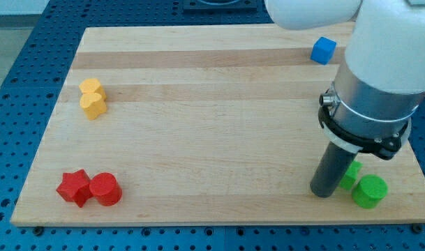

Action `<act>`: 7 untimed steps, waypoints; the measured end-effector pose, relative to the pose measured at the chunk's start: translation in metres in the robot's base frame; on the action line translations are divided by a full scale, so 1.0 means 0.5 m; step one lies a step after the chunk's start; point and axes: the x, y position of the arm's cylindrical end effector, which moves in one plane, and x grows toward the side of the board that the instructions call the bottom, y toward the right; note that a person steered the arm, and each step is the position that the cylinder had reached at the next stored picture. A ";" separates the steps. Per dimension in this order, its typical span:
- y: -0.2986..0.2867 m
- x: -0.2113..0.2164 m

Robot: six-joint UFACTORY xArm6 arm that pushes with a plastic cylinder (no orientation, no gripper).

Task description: Point at the blue triangle

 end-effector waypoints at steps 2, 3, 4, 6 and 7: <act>0.033 0.029; 0.019 0.028; -0.063 0.027; -0.058 -0.124; 0.135 -0.174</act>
